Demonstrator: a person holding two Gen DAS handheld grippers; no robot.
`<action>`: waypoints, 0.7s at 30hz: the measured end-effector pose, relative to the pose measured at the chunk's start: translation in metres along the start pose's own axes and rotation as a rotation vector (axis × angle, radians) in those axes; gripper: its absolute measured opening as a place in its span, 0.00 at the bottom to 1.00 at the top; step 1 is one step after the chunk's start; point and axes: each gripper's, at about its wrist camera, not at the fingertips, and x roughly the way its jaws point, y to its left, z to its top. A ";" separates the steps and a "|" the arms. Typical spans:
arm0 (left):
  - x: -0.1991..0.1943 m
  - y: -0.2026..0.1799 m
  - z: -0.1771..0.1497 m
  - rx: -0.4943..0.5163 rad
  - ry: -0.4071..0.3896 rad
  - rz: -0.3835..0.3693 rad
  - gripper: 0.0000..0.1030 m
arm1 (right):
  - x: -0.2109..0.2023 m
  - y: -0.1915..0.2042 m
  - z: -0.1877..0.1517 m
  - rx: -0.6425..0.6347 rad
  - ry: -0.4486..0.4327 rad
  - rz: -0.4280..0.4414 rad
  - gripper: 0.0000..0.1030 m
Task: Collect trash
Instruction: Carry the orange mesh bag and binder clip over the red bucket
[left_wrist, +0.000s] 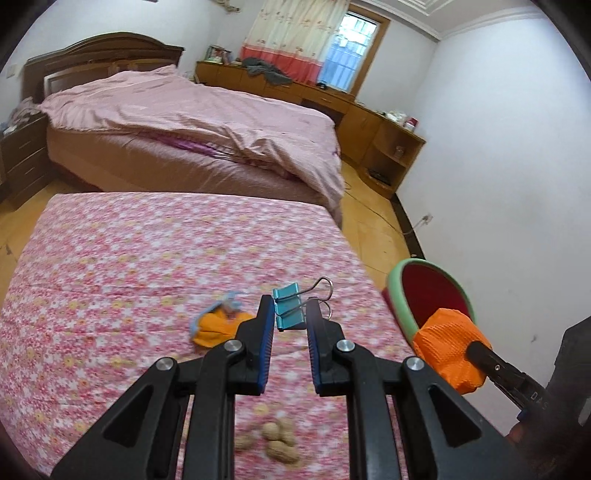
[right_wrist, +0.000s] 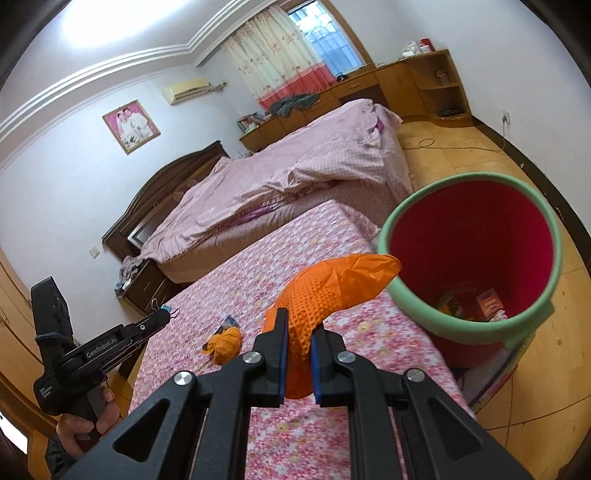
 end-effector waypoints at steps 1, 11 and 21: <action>0.001 -0.005 0.000 0.010 -0.001 -0.006 0.16 | -0.005 -0.005 0.001 0.009 -0.010 -0.003 0.11; 0.032 -0.072 -0.005 0.116 0.055 -0.049 0.16 | -0.029 -0.056 0.008 0.103 -0.059 -0.047 0.11; 0.082 -0.141 -0.011 0.231 0.125 -0.094 0.16 | -0.031 -0.104 0.028 0.124 -0.062 -0.128 0.12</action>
